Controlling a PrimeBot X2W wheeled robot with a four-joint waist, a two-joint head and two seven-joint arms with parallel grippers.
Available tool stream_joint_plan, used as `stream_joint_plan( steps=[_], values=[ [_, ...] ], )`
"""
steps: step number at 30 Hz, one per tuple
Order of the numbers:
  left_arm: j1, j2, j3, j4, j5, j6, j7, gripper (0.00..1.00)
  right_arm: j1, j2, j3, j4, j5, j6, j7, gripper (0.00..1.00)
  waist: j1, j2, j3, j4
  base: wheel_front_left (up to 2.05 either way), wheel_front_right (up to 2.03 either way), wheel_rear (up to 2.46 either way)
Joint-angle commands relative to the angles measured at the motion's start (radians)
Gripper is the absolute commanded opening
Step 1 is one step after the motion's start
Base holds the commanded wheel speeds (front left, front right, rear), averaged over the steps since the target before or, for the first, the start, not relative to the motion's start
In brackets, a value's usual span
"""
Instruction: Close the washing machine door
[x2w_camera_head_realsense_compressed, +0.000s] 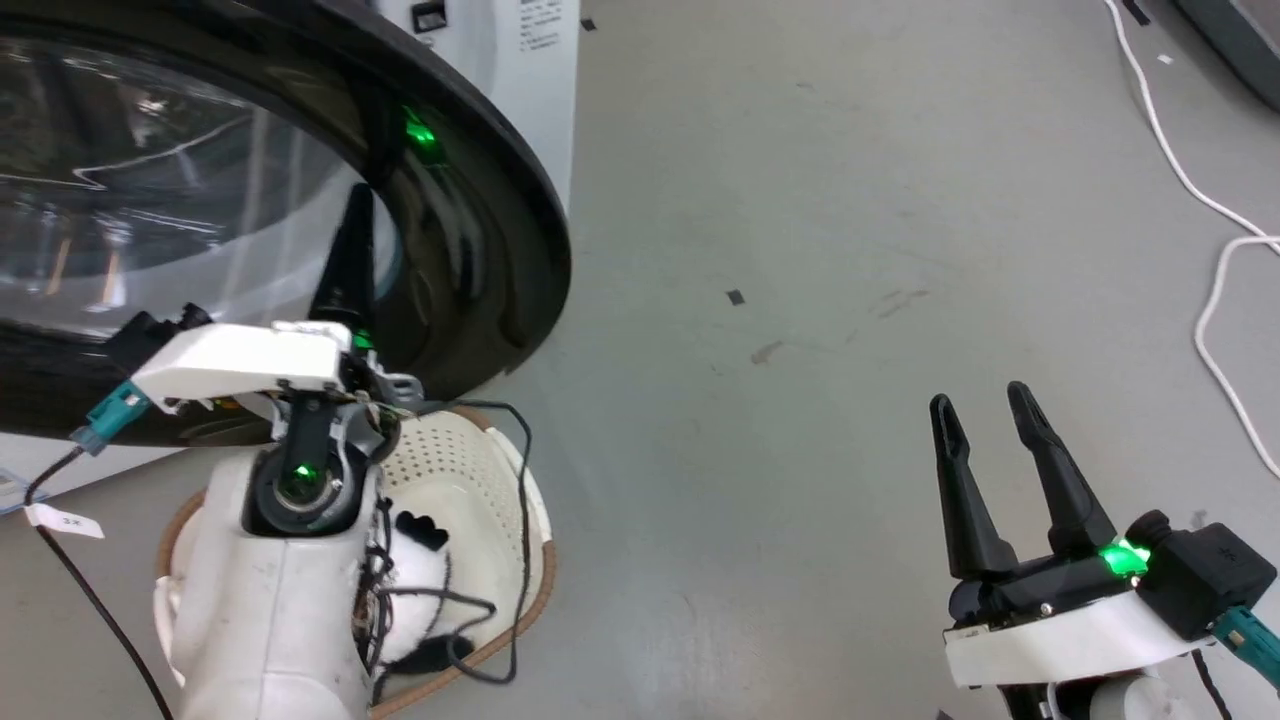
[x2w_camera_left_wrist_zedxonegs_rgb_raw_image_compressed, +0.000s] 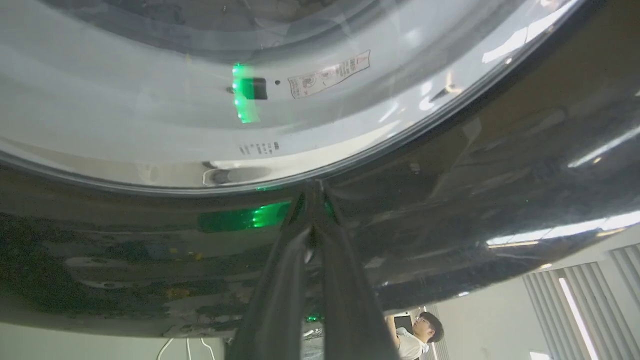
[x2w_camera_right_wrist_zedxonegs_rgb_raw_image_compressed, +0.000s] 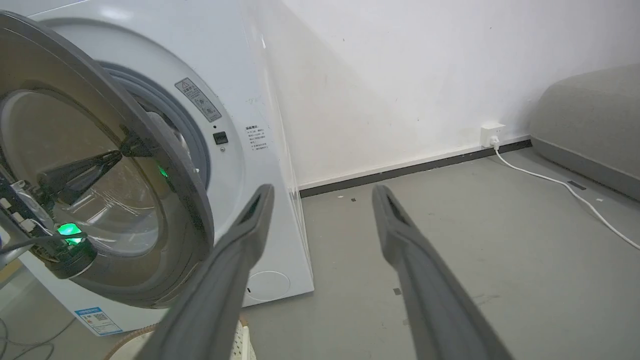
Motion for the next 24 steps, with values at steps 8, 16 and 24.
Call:
stream_joint_plan(
  steps=[8,16,24],
  values=[
    [0.147,0.025,-0.12,-0.068,0.063,-0.004,0.008,0.0,0.0,-0.015,-0.006,-0.001,-0.014,0.001,-0.004,1.0,-0.0001,0.0,-0.074,0.084,0.0,0.0,0.0],
    [0.328,0.215,-0.384,-0.127,0.352,-0.005,-0.02,0.0,0.03,-0.048,-0.018,-0.004,-0.019,0.001,-0.004,1.0,-0.0001,0.0,-0.153,0.202,0.0,0.0,0.0],
    [0.381,0.364,-0.38,-0.196,0.726,0.055,-0.28,0.0,0.063,-0.059,-0.041,-0.015,-0.024,0.001,-0.004,1.0,-0.0001,0.0,-0.199,0.317,0.0,0.0,0.0]
  ],
)
